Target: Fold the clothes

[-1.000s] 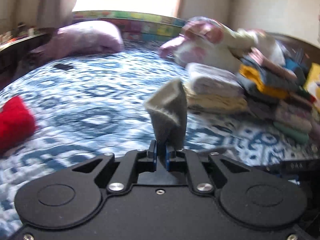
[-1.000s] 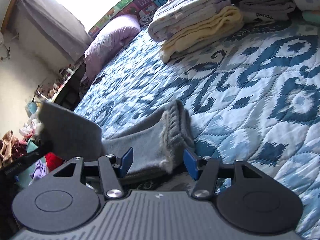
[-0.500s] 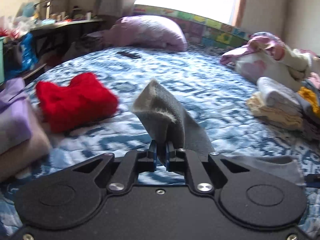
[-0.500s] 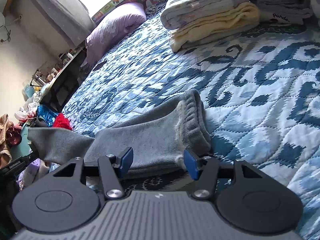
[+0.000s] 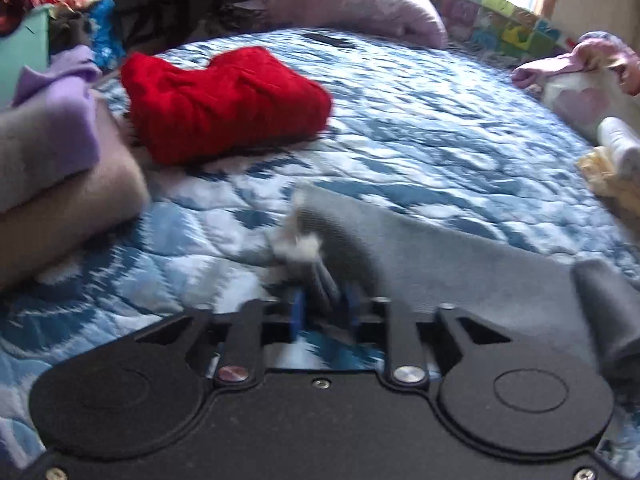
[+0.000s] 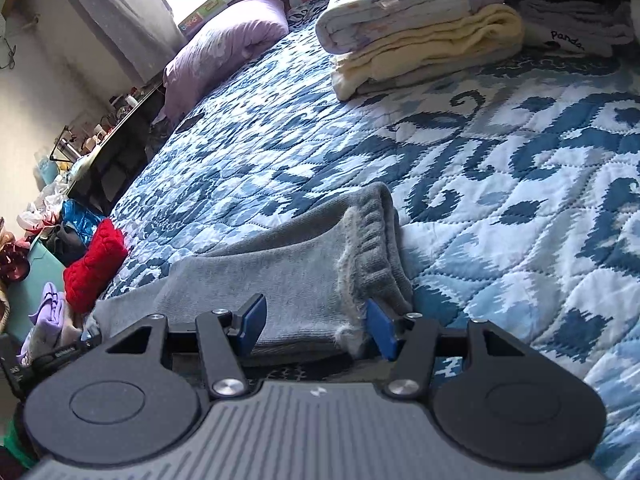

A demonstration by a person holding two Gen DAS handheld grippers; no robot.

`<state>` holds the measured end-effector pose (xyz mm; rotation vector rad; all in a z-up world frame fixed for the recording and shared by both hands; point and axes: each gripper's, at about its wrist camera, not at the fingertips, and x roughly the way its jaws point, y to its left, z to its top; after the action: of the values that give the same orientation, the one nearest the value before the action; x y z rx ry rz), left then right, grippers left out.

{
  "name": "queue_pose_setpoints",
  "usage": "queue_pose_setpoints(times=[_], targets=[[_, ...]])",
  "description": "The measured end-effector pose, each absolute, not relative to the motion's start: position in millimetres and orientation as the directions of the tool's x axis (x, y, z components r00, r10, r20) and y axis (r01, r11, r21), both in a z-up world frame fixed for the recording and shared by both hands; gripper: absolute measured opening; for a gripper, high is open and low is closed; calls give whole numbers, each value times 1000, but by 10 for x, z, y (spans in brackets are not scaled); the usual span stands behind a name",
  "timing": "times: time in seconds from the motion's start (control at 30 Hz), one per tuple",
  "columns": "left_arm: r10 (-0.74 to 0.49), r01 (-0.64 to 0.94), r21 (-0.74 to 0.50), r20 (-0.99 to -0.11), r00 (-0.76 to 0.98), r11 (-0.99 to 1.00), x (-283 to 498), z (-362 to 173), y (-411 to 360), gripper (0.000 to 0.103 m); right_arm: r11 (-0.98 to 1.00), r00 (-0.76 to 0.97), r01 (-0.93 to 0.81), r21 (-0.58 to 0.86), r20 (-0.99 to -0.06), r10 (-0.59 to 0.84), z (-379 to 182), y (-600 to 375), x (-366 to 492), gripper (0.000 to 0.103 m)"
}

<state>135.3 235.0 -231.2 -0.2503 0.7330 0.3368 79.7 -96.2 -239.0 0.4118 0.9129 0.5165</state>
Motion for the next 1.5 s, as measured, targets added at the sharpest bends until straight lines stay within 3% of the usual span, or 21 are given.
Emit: queue_pose_setpoints(times=[0.1,0.23,0.4,0.57,0.77,1.07,1.2,1.23,1.33,1.5], targets=[[267,-423,-66,-685,678,904,1298,-2211,2370,42,803,513,-248,543,-629,584,-2354,-995,802,57],[236,-351,-52,-650,723,935,1205,-1987,2149,42,801,525,-243,547,-620,583,-2324,-1066,805,57],[39,-112,-86,-592,805,990,1114,-1739,1493,53,776,532,-222,590,-593,604,-2303,-1174,792,57],[-151,211,42,-567,810,977,1038,-1650,494,57,747,538,-201,634,-566,625,-2290,-1276,779,57],[-239,450,242,-589,772,860,993,-1837,-547,57,727,529,-194,659,-553,643,-2307,-1319,780,57],[-263,550,249,-678,687,797,1247,-2073,-1177,56,735,484,-221,641,-583,653,-2294,-1338,885,59],[-258,564,236,-707,659,791,1375,-2119,-1226,40,757,465,-218,616,-616,635,-2309,-1379,912,62],[-259,567,227,-715,649,792,1402,-2126,-1232,26,758,460,-212,616,-622,634,-2319,-1395,921,62],[-270,547,189,-711,649,815,1434,-2081,-1180,12,765,458,-205,611,-630,627,-2317,-1434,916,62],[-297,473,93,-670,681,876,1406,-1867,-951,6,767,465,-215,605,-627,625,-2243,-1453,845,65]])
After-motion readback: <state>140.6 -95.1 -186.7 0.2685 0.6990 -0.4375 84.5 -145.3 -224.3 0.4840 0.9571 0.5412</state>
